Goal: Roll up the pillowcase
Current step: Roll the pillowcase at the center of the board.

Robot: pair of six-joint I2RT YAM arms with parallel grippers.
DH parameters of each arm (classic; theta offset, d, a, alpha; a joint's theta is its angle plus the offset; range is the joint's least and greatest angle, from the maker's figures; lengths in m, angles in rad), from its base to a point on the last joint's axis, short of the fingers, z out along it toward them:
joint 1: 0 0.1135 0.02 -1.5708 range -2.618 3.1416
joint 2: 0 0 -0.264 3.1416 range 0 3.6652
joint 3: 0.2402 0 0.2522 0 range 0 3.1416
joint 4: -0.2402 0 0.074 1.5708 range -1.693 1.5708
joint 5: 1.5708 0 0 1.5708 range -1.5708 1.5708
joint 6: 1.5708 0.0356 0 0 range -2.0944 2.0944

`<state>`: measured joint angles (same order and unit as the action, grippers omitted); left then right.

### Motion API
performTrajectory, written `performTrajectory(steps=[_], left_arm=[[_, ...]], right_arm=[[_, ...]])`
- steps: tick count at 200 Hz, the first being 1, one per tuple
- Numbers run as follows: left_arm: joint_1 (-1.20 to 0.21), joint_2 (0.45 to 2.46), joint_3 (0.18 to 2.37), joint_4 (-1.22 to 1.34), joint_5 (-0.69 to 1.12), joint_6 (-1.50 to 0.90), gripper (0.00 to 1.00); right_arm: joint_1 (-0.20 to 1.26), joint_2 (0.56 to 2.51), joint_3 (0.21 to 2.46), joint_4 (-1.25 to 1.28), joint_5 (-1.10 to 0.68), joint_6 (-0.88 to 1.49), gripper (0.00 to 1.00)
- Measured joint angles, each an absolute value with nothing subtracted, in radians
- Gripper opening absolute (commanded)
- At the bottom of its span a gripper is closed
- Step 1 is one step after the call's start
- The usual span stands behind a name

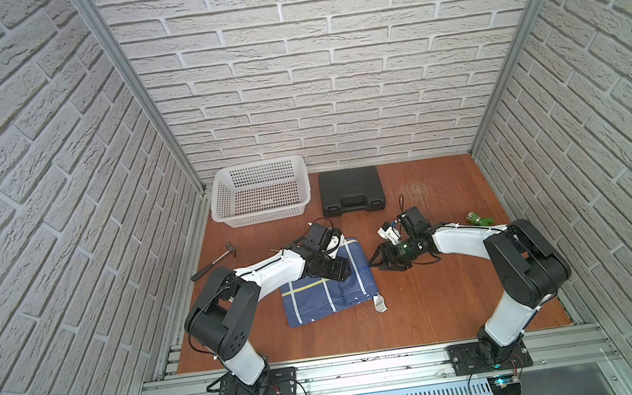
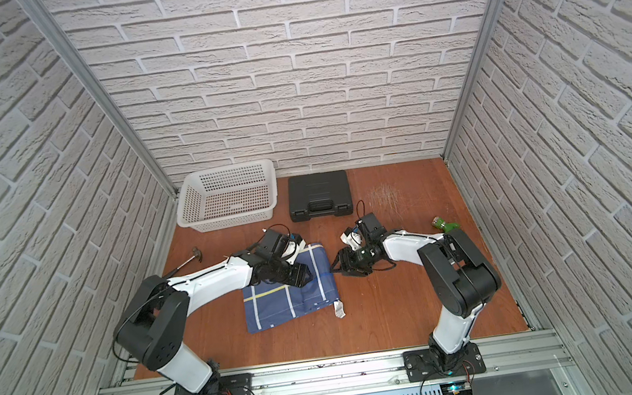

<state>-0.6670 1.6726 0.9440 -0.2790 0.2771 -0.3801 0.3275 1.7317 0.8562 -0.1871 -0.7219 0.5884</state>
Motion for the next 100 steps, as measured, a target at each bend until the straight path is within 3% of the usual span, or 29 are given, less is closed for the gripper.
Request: performTrajectory(steps=[58, 77, 100], left_arm=[[-0.704, 1.704, 0.966, -0.313, 0.209, -0.352, 0.58], [-0.704, 1.704, 0.966, -0.315, 0.206, -0.351, 0.57], [-0.704, 1.705, 0.966, -0.315, 0.207, -0.351, 0.58]], right_arm=[[0.331, 1.855, 0.862, 0.050, -0.828, 0.691, 0.53], [0.333, 1.885, 0.862, 0.122, -0.854, 0.728, 0.46], [0.334, 1.911, 0.852, 0.204, -0.864, 0.775, 0.30]])
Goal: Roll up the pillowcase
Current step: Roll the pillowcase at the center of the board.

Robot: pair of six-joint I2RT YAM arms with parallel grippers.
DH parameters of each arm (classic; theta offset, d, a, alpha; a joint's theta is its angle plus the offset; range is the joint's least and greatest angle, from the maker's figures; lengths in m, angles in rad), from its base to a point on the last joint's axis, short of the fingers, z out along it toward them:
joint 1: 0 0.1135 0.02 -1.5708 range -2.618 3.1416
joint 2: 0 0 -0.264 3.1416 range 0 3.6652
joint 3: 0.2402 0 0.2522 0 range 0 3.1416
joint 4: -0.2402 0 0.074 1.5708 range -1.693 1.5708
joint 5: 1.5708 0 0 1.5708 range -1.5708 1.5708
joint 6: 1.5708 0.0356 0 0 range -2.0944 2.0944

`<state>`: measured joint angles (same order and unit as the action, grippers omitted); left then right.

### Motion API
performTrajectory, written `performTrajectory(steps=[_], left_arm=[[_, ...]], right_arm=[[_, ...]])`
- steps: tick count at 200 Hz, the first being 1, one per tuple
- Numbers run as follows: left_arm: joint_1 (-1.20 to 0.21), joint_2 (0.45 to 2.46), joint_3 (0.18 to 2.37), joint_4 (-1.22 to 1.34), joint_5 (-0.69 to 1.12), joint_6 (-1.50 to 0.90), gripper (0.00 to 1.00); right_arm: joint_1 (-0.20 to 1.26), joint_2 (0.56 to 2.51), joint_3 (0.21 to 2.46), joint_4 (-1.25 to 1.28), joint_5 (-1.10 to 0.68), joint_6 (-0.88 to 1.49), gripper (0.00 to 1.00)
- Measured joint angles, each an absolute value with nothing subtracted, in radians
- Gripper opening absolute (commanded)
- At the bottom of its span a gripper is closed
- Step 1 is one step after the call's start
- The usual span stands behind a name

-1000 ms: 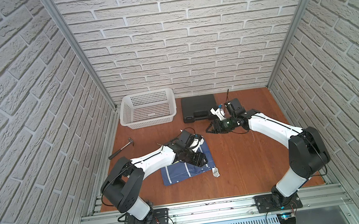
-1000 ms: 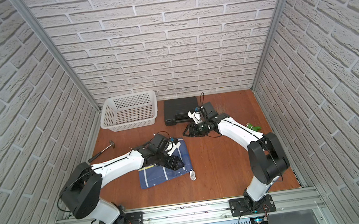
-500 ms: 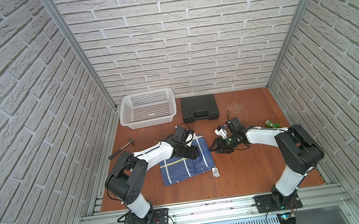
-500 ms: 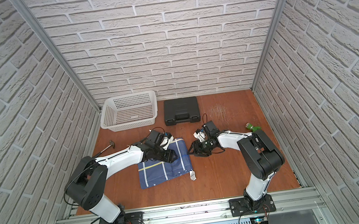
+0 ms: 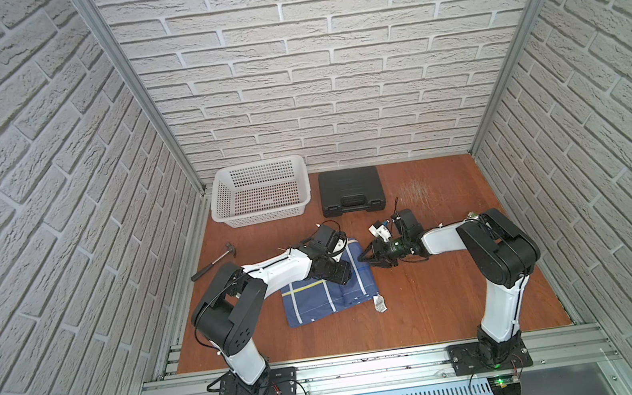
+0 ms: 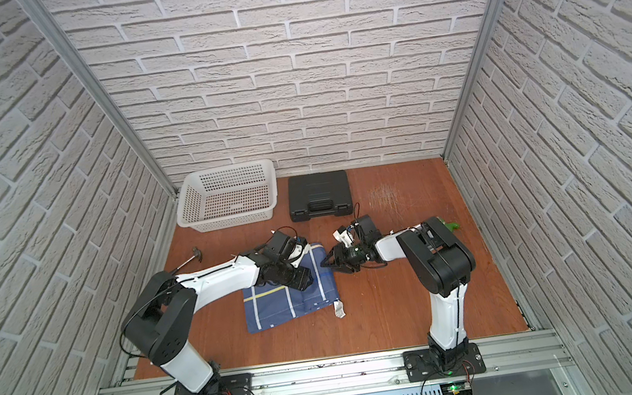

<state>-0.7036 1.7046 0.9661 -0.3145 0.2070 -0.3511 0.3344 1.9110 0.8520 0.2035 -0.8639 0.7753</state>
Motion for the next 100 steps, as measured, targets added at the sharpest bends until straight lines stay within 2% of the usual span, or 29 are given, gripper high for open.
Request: performTrajectory(steps=[25, 37, 63, 100], left_arm=[[-0.701, 1.705, 0.967, -0.315, 0.215, -0.352, 0.59], [-0.698, 1.705, 0.971, -0.321, 0.224, -0.352, 0.61], [-0.685, 1.690, 0.981, -0.331, 0.247, -0.361, 0.64], [-0.662, 1.634, 0.995, -0.339, 0.273, -0.380, 0.65]], right_arm=[[0.336, 1.915, 0.844, 0.245, -0.863, 0.817, 0.11], [0.337, 1.914, 0.847, 0.247, -0.860, 0.813, 0.07], [0.333, 1.885, 0.866, 0.126, -0.823, 0.735, 0.03], [0.314, 1.776, 0.990, -0.248, -0.668, 0.475, 0.02]])
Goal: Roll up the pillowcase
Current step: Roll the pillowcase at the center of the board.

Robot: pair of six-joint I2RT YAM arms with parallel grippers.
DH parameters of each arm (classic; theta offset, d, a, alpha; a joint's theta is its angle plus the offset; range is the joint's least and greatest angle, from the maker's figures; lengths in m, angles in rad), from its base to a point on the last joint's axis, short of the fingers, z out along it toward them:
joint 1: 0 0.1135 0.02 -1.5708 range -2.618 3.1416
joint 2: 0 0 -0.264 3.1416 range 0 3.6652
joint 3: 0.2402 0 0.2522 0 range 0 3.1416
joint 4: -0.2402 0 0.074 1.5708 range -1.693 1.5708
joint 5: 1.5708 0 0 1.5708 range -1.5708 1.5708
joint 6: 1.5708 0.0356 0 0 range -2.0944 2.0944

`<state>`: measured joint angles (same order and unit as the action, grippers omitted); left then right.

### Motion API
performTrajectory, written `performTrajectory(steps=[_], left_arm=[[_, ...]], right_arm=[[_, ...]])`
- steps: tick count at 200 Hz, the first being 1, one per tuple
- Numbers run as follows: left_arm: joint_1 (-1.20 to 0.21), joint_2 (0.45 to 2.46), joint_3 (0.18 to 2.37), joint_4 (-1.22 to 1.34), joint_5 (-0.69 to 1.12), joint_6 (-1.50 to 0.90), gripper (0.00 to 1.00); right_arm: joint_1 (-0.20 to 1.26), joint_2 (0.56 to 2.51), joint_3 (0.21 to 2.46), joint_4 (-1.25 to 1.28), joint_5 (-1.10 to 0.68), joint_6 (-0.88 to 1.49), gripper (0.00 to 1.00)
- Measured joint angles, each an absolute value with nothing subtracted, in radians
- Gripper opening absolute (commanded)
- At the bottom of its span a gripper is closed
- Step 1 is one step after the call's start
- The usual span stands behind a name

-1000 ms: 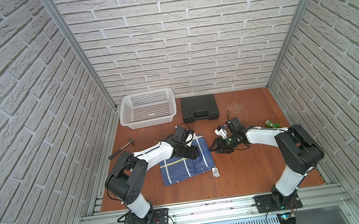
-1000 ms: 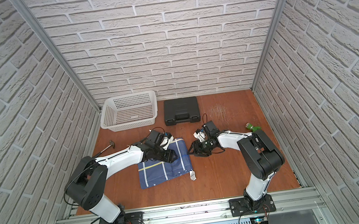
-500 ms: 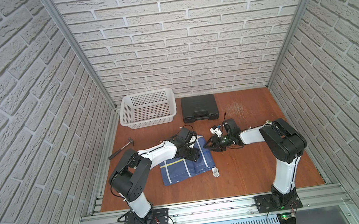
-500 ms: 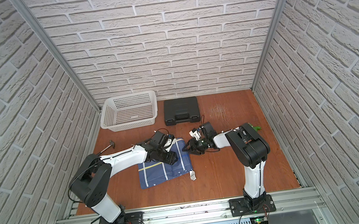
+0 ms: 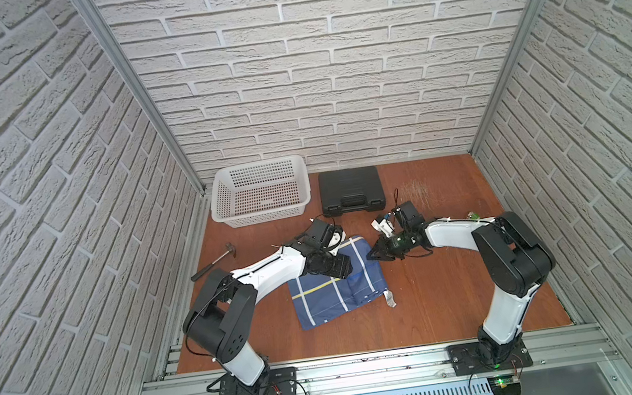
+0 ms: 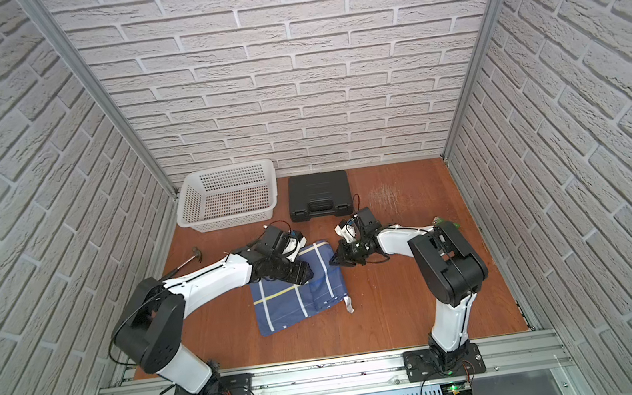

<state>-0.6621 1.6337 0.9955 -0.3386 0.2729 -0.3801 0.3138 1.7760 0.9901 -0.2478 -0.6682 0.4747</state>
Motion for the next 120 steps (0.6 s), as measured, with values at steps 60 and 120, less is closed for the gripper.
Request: performTrajectory(steps=[60, 120], left_arm=[[-0.627, 1.619, 0.994, -0.325, 0.290, -0.389, 0.65], [-0.614, 1.631, 0.973, -0.309, 0.301, -0.389, 0.65]], right_arm=[[0.355, 1.644, 1.123, -0.614, -0.312, 0.318, 0.09], [0.518, 1.640, 1.211, -0.796, -0.059, 0.331, 0.26]])
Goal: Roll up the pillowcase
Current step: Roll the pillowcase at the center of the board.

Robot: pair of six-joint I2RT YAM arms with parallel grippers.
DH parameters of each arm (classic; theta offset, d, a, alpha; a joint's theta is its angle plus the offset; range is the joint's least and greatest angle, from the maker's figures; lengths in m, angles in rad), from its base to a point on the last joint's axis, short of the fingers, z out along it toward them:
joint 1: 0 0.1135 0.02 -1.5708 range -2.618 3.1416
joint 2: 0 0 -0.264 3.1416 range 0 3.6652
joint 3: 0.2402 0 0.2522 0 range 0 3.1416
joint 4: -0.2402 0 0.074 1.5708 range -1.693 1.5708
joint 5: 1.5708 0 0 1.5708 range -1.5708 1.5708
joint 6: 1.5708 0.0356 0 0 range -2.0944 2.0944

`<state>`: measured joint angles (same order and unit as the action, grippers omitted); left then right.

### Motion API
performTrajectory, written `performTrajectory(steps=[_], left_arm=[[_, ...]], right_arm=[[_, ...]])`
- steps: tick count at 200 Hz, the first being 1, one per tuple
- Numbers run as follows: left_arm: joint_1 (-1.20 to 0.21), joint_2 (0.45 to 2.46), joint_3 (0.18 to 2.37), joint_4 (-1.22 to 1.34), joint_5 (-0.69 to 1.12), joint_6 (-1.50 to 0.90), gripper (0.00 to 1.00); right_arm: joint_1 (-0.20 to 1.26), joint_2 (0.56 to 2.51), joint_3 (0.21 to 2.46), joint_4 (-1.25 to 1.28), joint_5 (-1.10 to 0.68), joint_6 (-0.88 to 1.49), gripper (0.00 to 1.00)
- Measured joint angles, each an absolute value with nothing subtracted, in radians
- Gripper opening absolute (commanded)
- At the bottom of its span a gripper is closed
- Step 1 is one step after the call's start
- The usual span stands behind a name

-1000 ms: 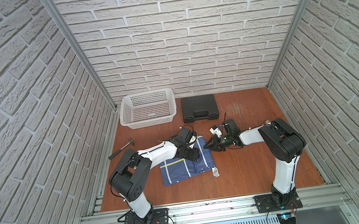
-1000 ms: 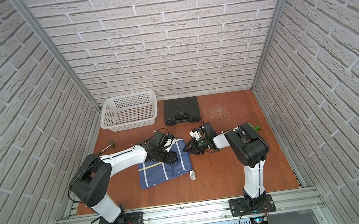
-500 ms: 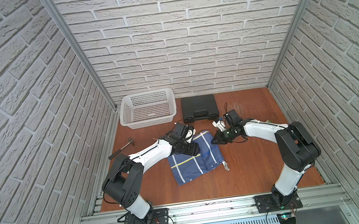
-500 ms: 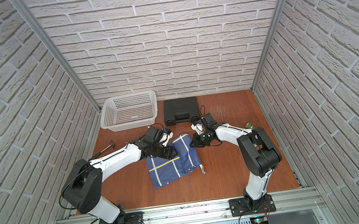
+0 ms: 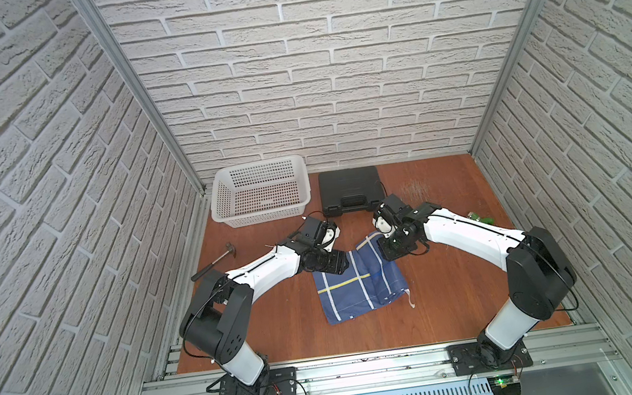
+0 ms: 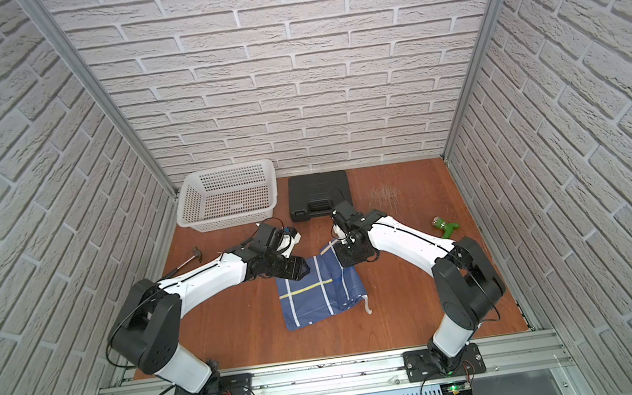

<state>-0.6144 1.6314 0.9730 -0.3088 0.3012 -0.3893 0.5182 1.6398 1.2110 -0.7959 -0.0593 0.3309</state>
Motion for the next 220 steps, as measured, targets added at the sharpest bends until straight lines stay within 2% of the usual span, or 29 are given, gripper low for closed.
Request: performTrajectory(steps=[29, 89, 174, 220], left_arm=[[-0.606, 1.631, 0.951, -0.302, 0.302, -0.389, 0.65], [-0.574, 1.572, 0.898, -0.299, 0.305, -0.390, 0.65], [-0.522, 1.404, 0.844, -0.347, 0.304, -0.397, 0.66], [-0.501, 1.365, 0.822, -0.395, 0.303, -0.397, 0.66]], right_arm=[[0.564, 1.645, 1.264, -0.845, -0.011, 0.338, 0.30], [0.685, 1.697, 1.334, -0.860, -0.006, 0.349, 0.31], [0.769, 1.840, 1.400, -0.819, -0.135, 0.350, 0.24], [0.786, 1.895, 1.400, -0.781, -0.216, 0.351, 0.31]])
